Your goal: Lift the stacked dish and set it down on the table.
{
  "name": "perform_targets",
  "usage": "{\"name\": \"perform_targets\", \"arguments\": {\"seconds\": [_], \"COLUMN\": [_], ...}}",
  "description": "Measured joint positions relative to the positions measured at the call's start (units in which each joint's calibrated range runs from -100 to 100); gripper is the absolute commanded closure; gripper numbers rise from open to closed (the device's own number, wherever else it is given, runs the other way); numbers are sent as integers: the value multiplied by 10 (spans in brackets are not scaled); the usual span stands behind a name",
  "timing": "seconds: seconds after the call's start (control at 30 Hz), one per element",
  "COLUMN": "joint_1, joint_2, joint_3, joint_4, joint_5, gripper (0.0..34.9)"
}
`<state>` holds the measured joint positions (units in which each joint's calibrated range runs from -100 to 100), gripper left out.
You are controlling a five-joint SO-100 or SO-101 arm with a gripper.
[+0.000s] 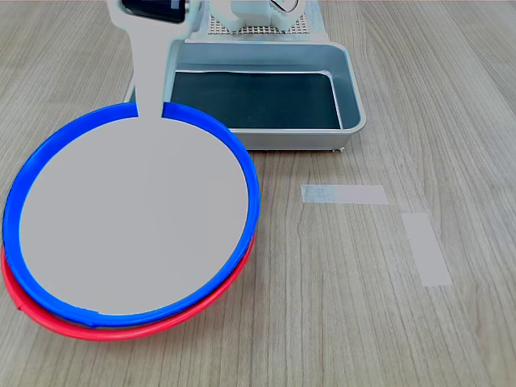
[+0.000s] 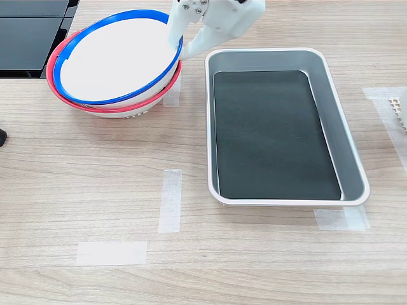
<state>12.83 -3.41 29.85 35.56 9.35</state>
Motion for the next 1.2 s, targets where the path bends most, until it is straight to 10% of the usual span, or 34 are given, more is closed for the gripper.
{"name": "perform_targets", "arguments": {"seconds": [0.53,1.2], "joint_1": [-24,-241], "joint_2": [-51,41], "joint_3": [-57,-117], "joint_4": [60,92], "joint_5": [-6,-16], "gripper": [348,348]}}
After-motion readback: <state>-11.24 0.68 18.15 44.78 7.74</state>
